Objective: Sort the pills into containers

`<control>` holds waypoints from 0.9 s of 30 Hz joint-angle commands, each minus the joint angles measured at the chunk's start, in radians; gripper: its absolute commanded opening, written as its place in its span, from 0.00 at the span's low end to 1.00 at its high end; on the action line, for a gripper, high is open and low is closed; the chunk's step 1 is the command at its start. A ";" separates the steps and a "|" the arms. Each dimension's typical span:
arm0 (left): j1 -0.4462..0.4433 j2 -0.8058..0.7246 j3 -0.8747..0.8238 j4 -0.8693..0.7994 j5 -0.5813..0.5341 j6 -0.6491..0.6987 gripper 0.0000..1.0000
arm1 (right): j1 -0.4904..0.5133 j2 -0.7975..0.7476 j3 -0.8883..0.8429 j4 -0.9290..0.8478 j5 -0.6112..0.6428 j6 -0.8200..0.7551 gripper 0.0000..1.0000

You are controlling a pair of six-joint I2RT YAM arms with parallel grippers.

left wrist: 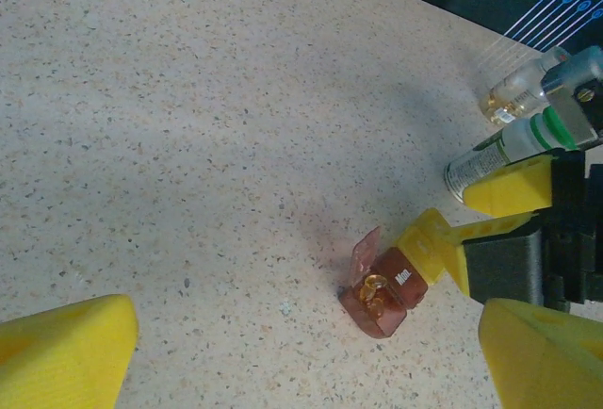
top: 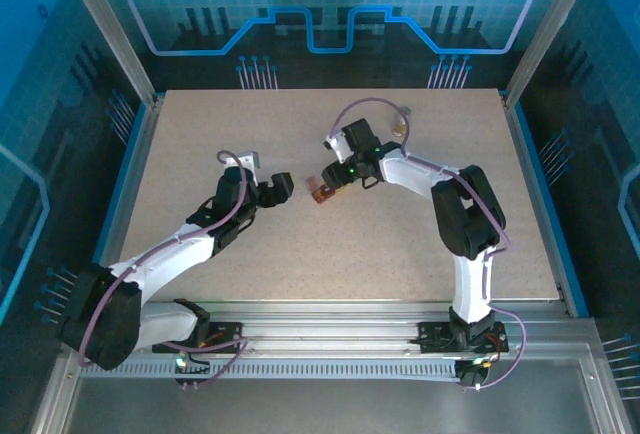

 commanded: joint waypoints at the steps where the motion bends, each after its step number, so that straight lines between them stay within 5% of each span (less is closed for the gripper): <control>1: 0.011 0.006 -0.004 0.012 0.028 -0.020 0.94 | -0.022 0.036 0.057 -0.077 -0.046 0.000 0.67; 21: 0.010 0.018 -0.009 0.025 0.058 -0.033 0.94 | -0.027 0.146 0.136 -0.168 -0.036 -0.006 0.68; 27: 0.011 0.024 -0.007 0.031 0.058 -0.034 0.94 | -0.016 0.089 0.060 -0.143 -0.028 0.047 0.62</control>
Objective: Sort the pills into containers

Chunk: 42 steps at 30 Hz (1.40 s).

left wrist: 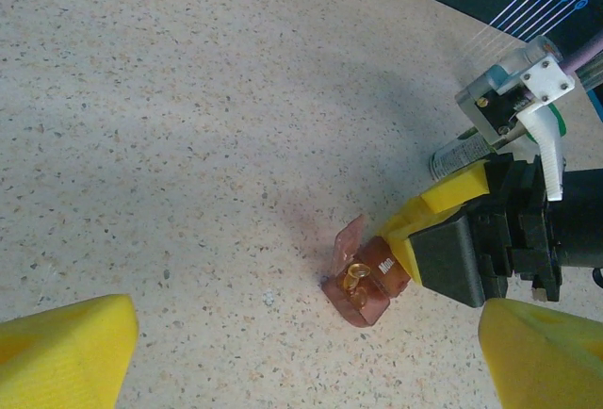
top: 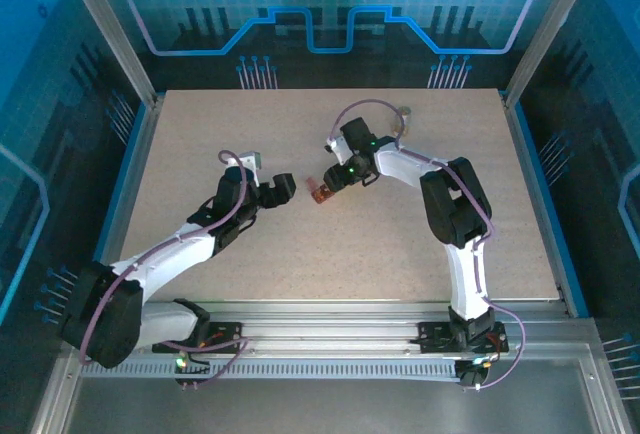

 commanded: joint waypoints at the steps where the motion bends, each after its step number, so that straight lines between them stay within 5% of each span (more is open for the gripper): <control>1: 0.011 0.016 -0.006 0.027 0.018 -0.021 0.94 | 0.007 -0.054 -0.073 -0.005 0.016 0.068 0.59; 13: 0.011 0.099 0.040 0.024 0.049 -0.061 0.93 | 0.055 -0.277 -0.382 0.263 0.197 0.497 0.53; 21: 0.011 0.180 0.142 -0.057 0.030 -0.030 0.90 | 0.060 -0.241 -0.284 0.191 0.188 0.399 0.58; 26: 0.037 0.297 0.249 -0.146 0.003 -0.008 0.72 | 0.056 -0.187 -0.224 0.136 0.214 0.338 0.59; 34: 0.067 0.463 0.370 -0.196 0.110 -0.007 0.54 | 0.055 -0.149 -0.207 0.110 0.181 0.298 0.60; 42: 0.066 0.559 0.430 -0.207 0.162 -0.013 0.50 | 0.052 -0.130 -0.219 0.118 0.157 0.297 0.58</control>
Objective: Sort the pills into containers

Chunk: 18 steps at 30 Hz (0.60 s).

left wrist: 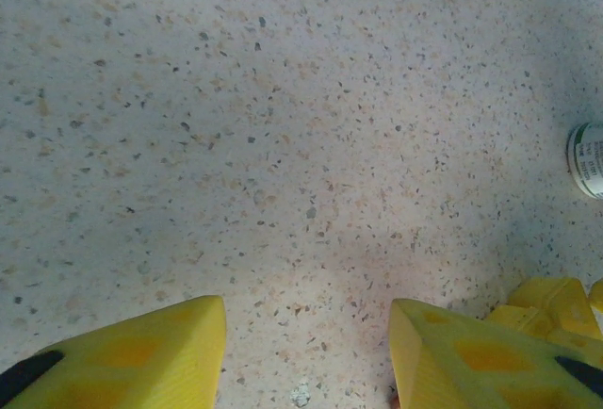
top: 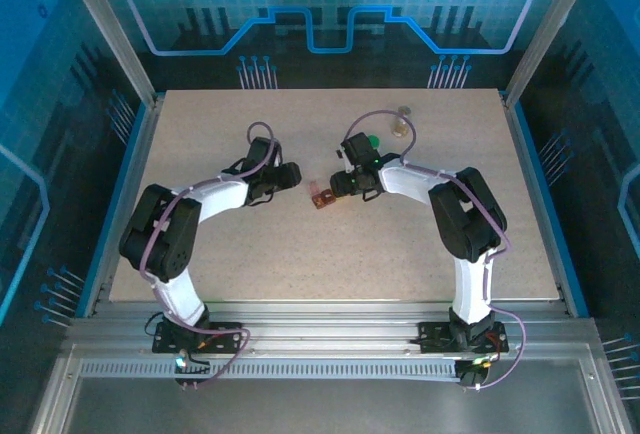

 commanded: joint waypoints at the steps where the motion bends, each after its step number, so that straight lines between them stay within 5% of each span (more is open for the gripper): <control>1: 0.001 0.036 0.044 -0.040 0.057 0.004 0.50 | 0.000 0.016 0.003 -0.014 -0.019 -0.010 0.58; 18: -0.040 0.034 0.007 -0.002 0.171 -0.001 0.45 | -0.007 0.015 -0.035 0.017 -0.020 0.011 0.57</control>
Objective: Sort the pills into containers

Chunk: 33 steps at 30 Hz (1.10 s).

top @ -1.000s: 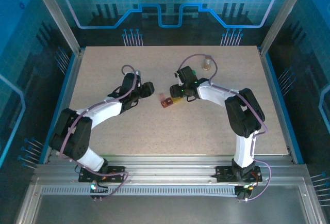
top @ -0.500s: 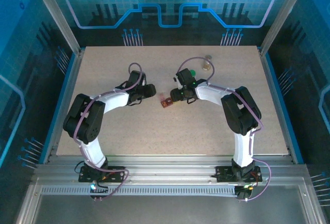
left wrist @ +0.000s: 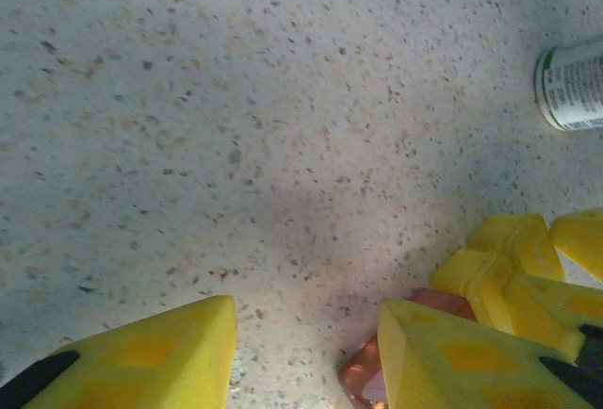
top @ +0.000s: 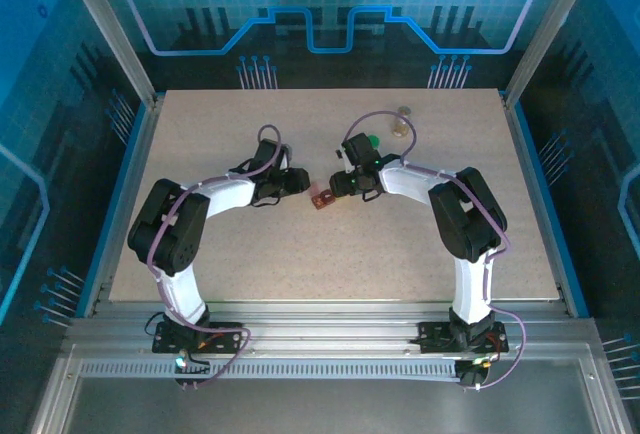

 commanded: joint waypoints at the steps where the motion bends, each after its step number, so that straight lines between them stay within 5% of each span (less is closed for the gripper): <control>1: -0.014 -0.021 -0.020 0.010 0.047 -0.001 0.45 | -0.006 0.014 -0.021 -0.012 -0.002 0.012 0.57; 33: -0.097 0.001 -0.085 0.040 0.087 -0.040 0.46 | -0.013 0.022 -0.035 0.002 0.006 0.030 0.57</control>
